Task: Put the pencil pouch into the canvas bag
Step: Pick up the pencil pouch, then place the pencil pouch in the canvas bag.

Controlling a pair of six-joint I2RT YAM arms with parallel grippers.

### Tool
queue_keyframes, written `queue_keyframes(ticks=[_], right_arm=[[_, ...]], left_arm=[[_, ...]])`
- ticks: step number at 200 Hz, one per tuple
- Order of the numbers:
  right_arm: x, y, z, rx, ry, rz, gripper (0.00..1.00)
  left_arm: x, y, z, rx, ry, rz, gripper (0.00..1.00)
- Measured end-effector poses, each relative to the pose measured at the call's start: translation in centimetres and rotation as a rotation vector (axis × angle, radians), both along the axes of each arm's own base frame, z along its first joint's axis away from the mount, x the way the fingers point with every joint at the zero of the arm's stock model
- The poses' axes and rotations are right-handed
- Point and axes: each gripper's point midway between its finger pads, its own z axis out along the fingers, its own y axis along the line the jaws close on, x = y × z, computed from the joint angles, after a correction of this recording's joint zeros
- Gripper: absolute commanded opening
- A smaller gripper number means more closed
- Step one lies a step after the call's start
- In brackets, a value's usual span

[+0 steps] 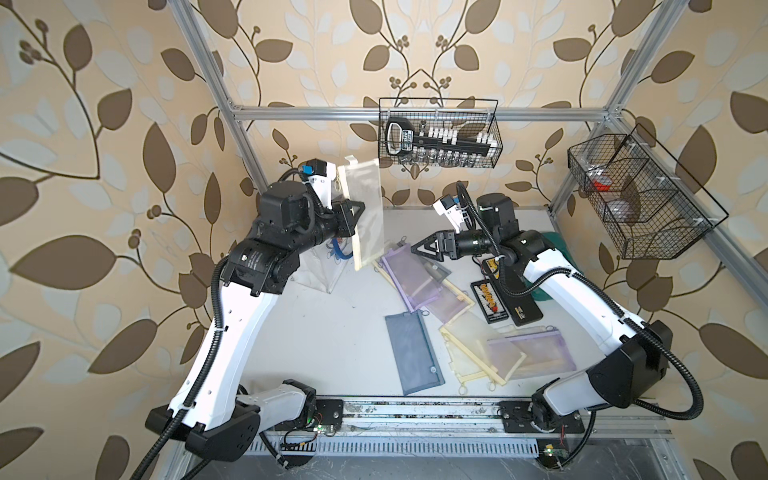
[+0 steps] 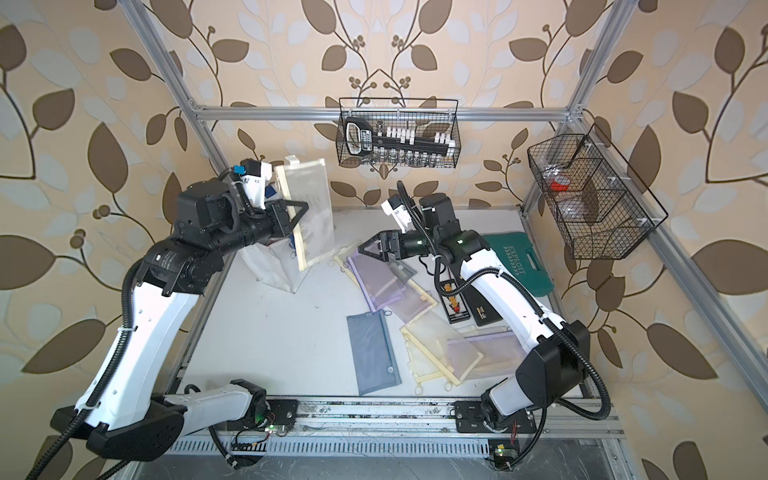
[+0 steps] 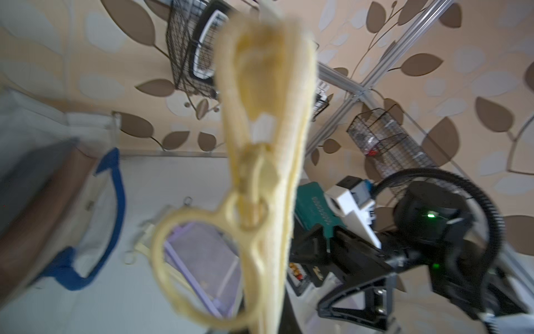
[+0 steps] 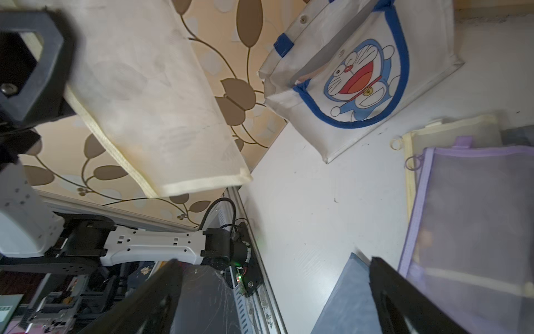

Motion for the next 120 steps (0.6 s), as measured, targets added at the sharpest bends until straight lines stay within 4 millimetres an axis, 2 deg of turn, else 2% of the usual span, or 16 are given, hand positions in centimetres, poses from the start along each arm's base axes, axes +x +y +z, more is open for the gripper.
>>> queue_keyframes(ticks=[28,44,65,88,120], right_arm=[[0.7,-0.9,-0.2,-0.078,-0.029,-0.050,0.99],[0.7,-1.5,-0.9,-0.121,-0.027,-0.068,0.99],[0.7,-2.0,-1.7,-0.163,-0.017,-0.081,0.99],[0.7,-2.3,-2.2,-0.186,-0.013,-0.087,0.99],[1.0,-2.8,-2.3,-0.183,-0.007,-0.097,0.99]], left_arm=[[4.9,2.3,-1.5,0.264,-0.019,0.113,0.00],[8.0,4.3,-3.4,0.415,-0.012,0.177,0.00],[10.9,7.5,-6.4,0.581,0.034,0.235,0.00],[12.9,10.9,-8.3,0.708,0.067,0.290,0.00],[14.1,14.4,-8.0,0.815,0.033,0.351,0.00]])
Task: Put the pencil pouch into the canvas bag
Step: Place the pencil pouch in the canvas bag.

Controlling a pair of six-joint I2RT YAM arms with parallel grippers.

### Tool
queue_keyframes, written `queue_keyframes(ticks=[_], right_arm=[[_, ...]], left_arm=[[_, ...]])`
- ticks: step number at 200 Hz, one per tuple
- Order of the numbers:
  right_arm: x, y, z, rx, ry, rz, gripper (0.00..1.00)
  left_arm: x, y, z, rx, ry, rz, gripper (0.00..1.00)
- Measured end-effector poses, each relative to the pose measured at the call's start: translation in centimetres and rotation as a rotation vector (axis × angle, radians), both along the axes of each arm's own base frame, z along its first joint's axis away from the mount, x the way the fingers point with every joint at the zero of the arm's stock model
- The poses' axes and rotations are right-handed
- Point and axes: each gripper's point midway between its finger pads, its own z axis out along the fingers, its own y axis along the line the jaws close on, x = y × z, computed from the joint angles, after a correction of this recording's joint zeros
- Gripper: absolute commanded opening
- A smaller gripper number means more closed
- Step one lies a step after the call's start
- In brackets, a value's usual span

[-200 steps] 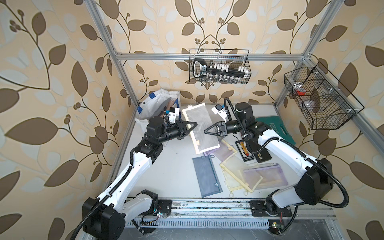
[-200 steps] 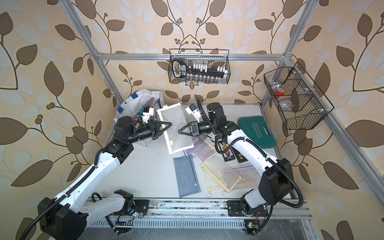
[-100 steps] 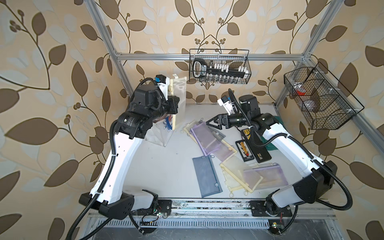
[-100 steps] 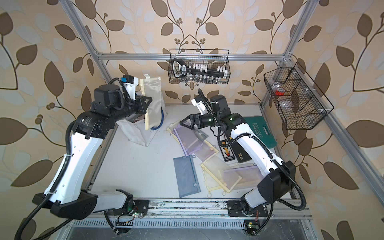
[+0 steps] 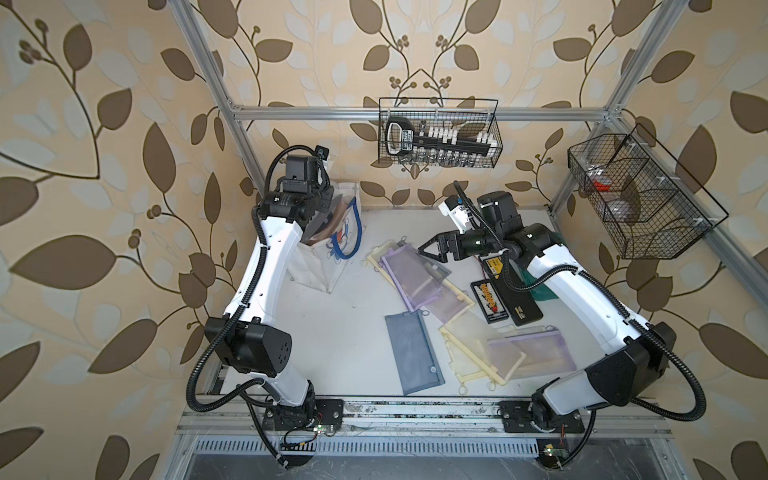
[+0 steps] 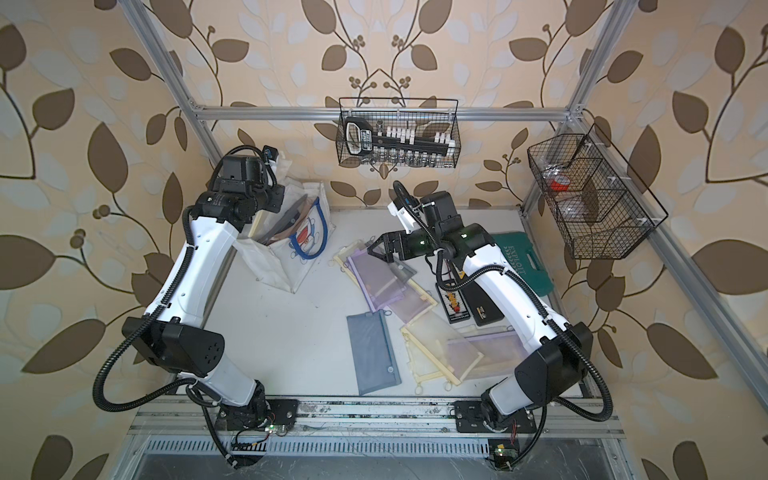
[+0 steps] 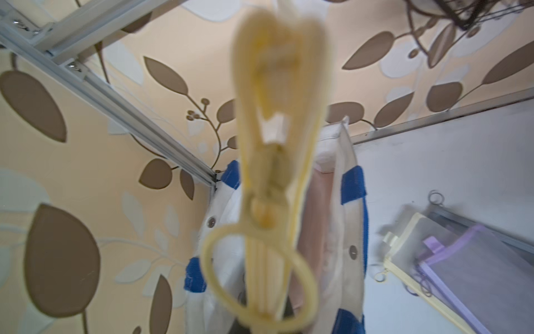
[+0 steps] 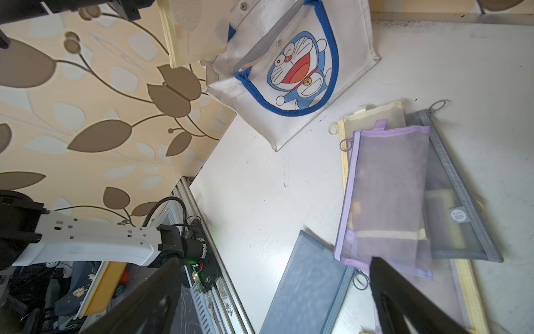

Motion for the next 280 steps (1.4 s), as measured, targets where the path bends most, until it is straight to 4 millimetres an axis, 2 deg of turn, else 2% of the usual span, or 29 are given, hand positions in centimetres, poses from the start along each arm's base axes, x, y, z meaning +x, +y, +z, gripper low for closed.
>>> queue_keyframes(ticks=[15,35,71,137,162,165,196,216,248,280], right_arm=[[0.1,-0.2,-0.1,0.004,0.005,-0.005,0.99],[0.3,-0.3,0.0,0.016,0.010,-0.012,0.99],[0.7,-0.6,0.2,0.036,0.028,-0.033,0.99],[1.1,-0.6,0.1,0.051,0.055,-0.057,0.99],[1.2,-0.5,0.3,0.056,0.050,-0.060,0.99],[1.2,-0.5,0.3,0.056,0.049,-0.060,0.99],[1.3,-0.6,0.3,0.055,0.049,-0.062,0.99],[1.4,-0.8,-0.1,0.051,0.053,-0.069,0.99],[1.7,-0.9,-1.3,0.037,0.075,-0.079,0.99],[2.4,-0.8,-2.1,0.027,0.079,-0.086,0.99]], left_arm=[[0.4,1.1,-0.1,0.047,-0.006,0.009,0.00],[1.1,1.9,-1.4,0.056,0.015,0.003,0.00],[2.5,1.8,-6.8,-0.013,0.128,-0.045,0.00],[4.4,1.2,-15.0,-0.109,0.311,-0.056,0.00],[5.0,0.9,-17.1,-0.147,0.364,-0.048,0.00],[5.1,0.9,-17.3,-0.152,0.366,-0.044,0.03],[5.2,0.6,-16.6,-0.194,0.365,-0.027,0.43],[5.0,0.4,-15.9,-0.224,0.359,-0.022,0.58],[3.3,-0.2,-14.2,-0.279,0.352,-0.019,0.62],[-0.8,-1.7,-10.3,-0.377,0.300,-0.040,0.64]])
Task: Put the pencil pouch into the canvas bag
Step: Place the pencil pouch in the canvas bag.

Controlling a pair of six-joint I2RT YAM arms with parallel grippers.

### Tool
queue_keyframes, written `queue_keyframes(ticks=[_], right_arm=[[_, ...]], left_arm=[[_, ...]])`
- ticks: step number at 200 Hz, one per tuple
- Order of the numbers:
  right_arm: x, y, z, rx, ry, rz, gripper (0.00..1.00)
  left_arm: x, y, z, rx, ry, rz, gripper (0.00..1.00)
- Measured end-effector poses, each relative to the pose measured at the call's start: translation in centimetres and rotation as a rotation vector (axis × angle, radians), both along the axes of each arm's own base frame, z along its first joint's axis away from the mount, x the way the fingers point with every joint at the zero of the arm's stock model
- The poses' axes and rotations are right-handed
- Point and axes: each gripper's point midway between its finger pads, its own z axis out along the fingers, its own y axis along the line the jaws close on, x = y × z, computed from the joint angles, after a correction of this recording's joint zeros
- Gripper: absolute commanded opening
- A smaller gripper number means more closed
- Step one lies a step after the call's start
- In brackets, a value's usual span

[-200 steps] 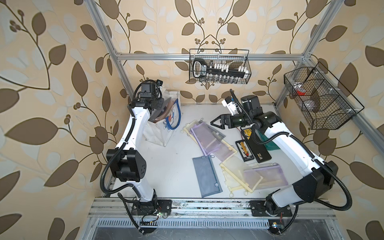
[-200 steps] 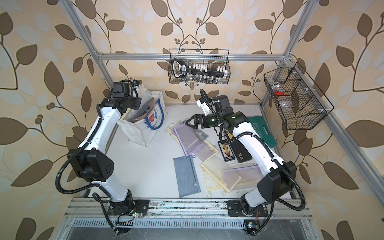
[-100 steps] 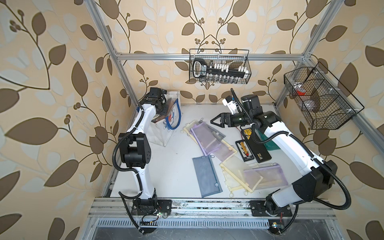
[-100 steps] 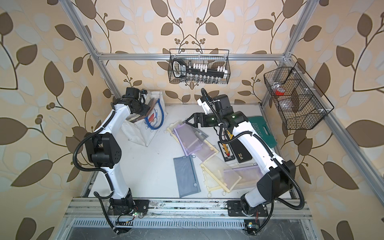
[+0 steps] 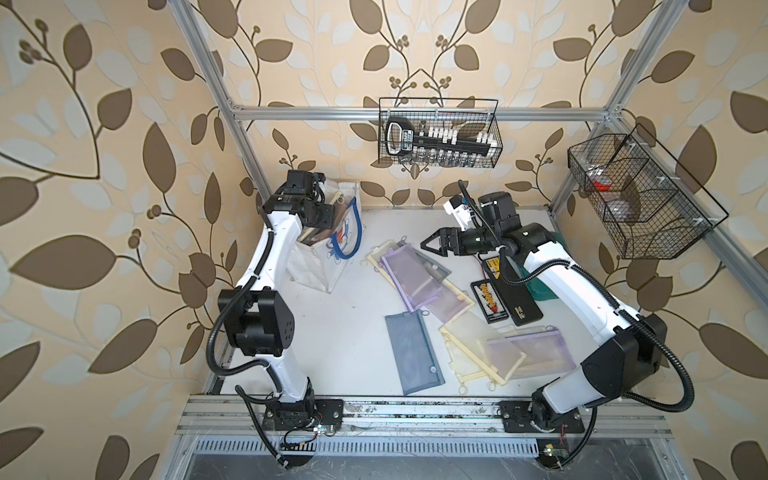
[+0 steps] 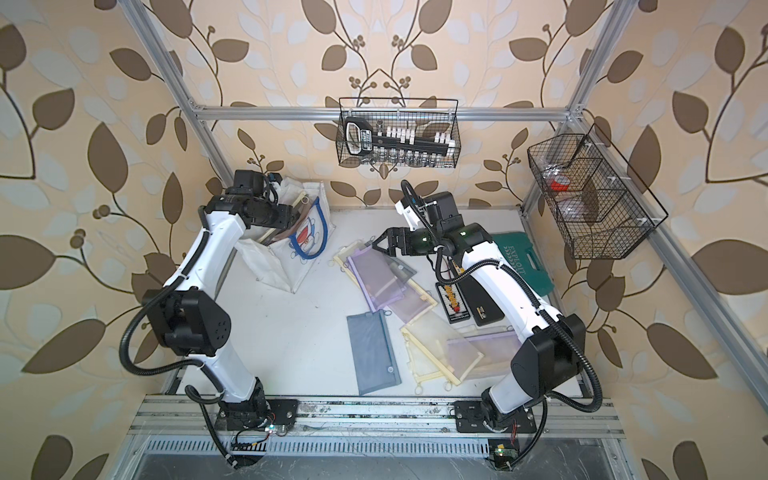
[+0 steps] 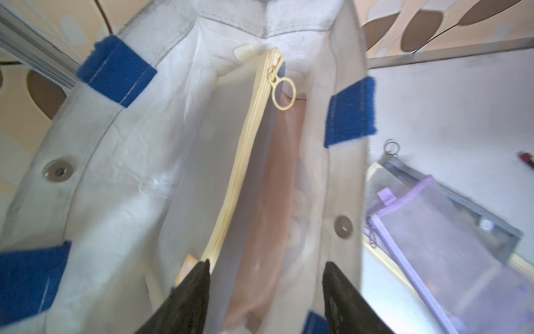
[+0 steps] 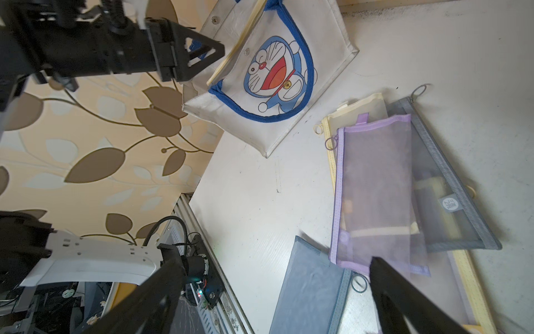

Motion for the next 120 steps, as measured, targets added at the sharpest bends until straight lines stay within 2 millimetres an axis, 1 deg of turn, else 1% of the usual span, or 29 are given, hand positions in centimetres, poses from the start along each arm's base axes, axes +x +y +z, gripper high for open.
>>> queue_keyframes(ticks=[8,21,29,39,43,56,66,73,79,89,100,112,120], right_arm=[[0.3,0.1,-0.4,-0.004,0.004,-0.002,0.99],[1.0,0.2,-1.4,-0.012,0.018,-0.006,0.98],[1.5,0.3,-2.3,-0.020,0.030,-0.009,0.98],[2.2,0.3,-3.7,-0.031,0.053,-0.013,0.97],[2.5,0.3,-4.2,-0.036,0.061,-0.015,0.97],[3.4,0.4,-6.7,-0.058,0.104,-0.018,0.95],[4.1,0.5,-8.7,-0.075,0.139,-0.020,0.94],[4.4,0.5,-10.0,-0.087,0.162,-0.020,0.92],[4.6,0.5,-11.3,-0.098,0.184,-0.021,0.91],[4.9,0.5,-13.0,-0.114,0.217,-0.024,0.90],[5.1,0.6,-14.7,-0.129,0.248,-0.024,0.88],[5.3,0.6,-16.0,-0.140,0.268,-0.025,0.86],[5.5,0.6,-16.6,-0.145,0.275,-0.025,0.84]], left_arm=[[-1.3,-0.5,1.1,-0.021,-0.017,0.006,0.65],[-3.4,-2.3,2.6,-0.062,-0.044,-0.008,0.66],[-4.7,-4.0,3.3,-0.096,-0.054,-0.029,0.66],[-6.7,-6.7,3.9,-0.143,-0.061,-0.068,0.66],[-7.3,-7.6,3.9,-0.159,-0.058,-0.082,0.66],[-9.8,-10.9,3.6,-0.242,-0.037,-0.131,0.65],[-11.7,-13.3,2.5,-0.312,0.000,-0.160,0.64],[-12.6,-14.4,1.5,-0.348,0.026,-0.170,0.64],[-13.3,-15.2,0.2,-0.380,0.055,-0.171,0.63],[-13.9,-15.9,-1.9,-0.417,0.104,-0.153,0.62],[-14.3,-16.3,-4.8,-0.455,0.166,-0.116,0.61],[-14.6,-16.7,-7.7,-0.476,0.230,-0.082,0.60],[-14.6,-16.8,-9.0,-0.486,0.262,-0.062,0.59]])
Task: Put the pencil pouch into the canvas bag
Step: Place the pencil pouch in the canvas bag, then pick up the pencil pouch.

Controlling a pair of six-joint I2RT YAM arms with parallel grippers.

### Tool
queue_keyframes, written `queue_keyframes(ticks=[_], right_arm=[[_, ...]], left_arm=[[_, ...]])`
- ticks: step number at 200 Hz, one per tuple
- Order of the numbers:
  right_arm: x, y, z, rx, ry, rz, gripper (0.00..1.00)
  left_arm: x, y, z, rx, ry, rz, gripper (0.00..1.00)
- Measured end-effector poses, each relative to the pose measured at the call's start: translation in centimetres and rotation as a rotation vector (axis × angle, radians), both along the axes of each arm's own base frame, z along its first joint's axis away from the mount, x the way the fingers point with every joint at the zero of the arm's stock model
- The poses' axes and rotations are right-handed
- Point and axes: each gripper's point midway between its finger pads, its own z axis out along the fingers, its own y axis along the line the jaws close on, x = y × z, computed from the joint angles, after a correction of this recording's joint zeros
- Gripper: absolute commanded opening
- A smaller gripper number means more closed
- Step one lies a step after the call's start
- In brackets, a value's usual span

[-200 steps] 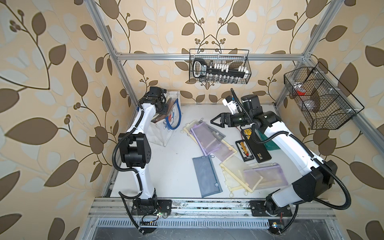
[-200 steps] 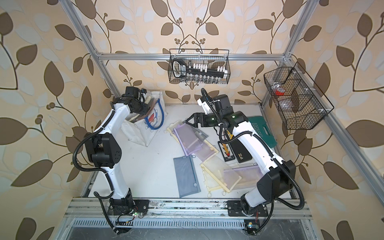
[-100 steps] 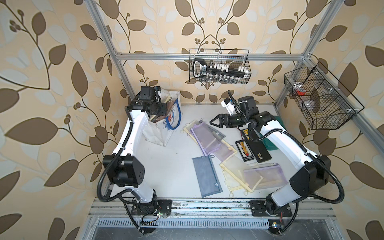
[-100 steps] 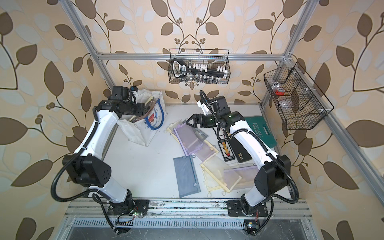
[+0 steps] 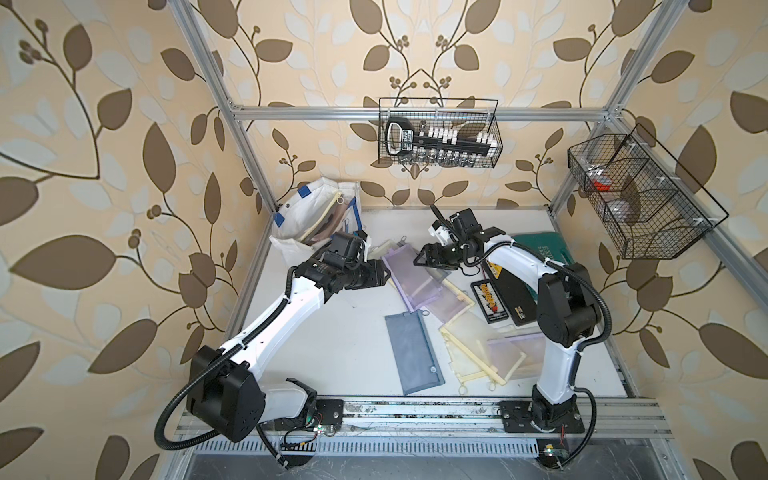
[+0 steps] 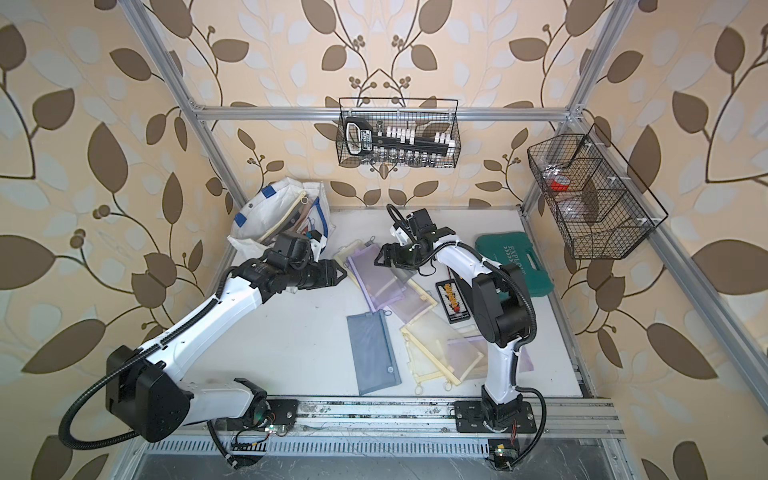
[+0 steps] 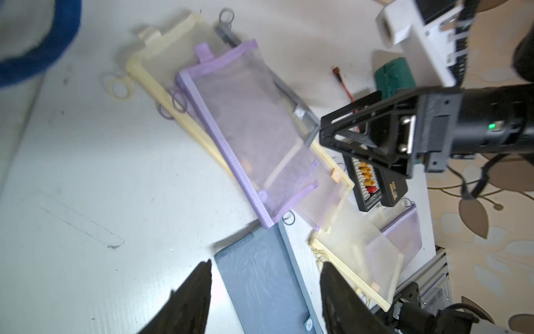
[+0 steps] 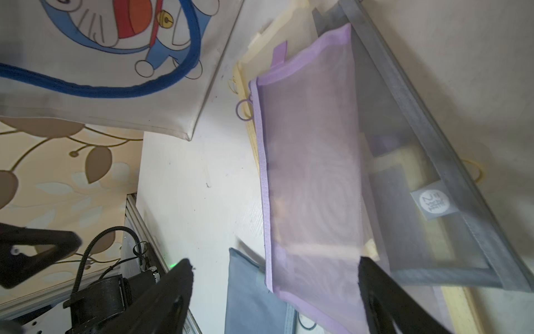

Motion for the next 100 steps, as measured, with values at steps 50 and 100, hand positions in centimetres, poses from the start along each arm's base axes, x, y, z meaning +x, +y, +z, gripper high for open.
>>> queue_keyframes(ticks=[50,100], right_arm=[[1.4,0.3,-2.1,-0.015,-0.006,-0.008,0.77],[2.2,0.4,-3.9,-0.023,-0.002,-0.018,0.72]], left_arm=[[2.3,-2.0,-4.3,-0.061,0.058,0.024,0.51],[3.6,-3.3,-11.0,-0.077,0.161,0.049,0.43]])
